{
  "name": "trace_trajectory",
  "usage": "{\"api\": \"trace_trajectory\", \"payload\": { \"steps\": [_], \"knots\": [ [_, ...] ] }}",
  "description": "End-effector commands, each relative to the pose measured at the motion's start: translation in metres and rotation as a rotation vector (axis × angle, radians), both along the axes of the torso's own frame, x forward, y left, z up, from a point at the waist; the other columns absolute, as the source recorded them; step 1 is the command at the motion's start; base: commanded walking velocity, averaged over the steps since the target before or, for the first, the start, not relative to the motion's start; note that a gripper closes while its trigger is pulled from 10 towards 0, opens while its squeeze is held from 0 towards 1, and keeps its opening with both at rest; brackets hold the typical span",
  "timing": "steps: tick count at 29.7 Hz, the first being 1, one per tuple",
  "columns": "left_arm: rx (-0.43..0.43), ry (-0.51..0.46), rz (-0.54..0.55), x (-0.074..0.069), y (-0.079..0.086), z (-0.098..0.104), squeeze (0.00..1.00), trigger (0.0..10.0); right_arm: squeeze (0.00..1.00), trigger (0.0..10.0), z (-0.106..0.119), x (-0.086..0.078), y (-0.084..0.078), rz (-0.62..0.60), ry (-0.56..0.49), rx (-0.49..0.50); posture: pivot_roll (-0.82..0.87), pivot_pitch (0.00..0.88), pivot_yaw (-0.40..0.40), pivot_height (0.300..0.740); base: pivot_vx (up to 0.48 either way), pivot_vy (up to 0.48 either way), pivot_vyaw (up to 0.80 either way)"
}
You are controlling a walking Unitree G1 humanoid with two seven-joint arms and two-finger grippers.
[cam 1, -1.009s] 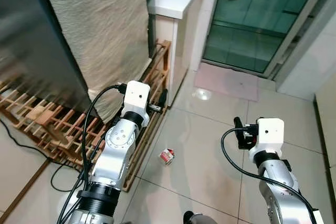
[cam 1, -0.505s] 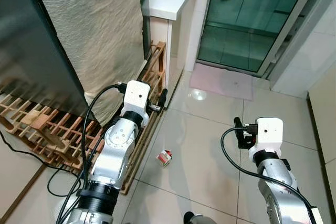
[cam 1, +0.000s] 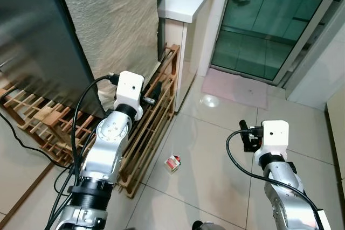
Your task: Restocking fridge
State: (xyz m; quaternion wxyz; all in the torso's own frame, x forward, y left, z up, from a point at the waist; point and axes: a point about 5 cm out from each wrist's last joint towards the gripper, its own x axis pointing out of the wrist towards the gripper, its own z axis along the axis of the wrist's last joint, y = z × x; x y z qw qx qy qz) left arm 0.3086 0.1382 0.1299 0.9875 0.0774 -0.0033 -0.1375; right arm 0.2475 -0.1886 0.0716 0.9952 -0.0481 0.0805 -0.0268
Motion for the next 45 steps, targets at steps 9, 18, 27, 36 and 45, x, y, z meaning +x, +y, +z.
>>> {"api": "trace_trajectory", "payload": {
  "steps": [9, 18, 27, 36, 45],
  "knots": [
    [0.021, -0.005, 0.063, -0.005, 0.021, 0.003, 0.0, 10.0, 0.0, 10.0, -0.004, 0.001, -0.008, -0.006, 0.017, -0.005, 0.09, 0.013, -0.028, 0.74, 0.0, 0.0, 0.0],
    [0.05, -0.039, 0.092, -0.004, 0.039, 0.017, 0.0, 10.0, 0.0, 10.0, -0.009, 0.0, -0.011, -0.008, 0.032, -0.011, 0.09, 0.017, -0.025, 0.74, 0.0, 0.0, 0.0],
    [0.073, -0.013, 0.115, -0.012, 0.051, 0.011, 0.0, 10.0, 0.0, 10.0, -0.012, -0.001, -0.012, -0.006, 0.044, -0.012, 0.1, 0.022, -0.033, 0.74, 0.0, 0.0, 0.0],
    [0.055, -0.048, 0.13, -0.003, 0.046, 0.02, 0.0, 10.0, 0.0, 10.0, -0.011, 0.004, -0.01, 0.004, 0.037, -0.015, 0.1, 0.021, -0.031, 0.74, 0.0, 0.0, 0.0],
    [0.039, -0.085, 0.195, 0.005, 0.049, 0.03, 0.0, 10.0, 0.0, 10.0, -0.013, 0.001, -0.011, -0.008, 0.037, -0.014, 0.08, 0.021, -0.024, 0.74, 0.0, 0.0, 0.0]
  ]
}}
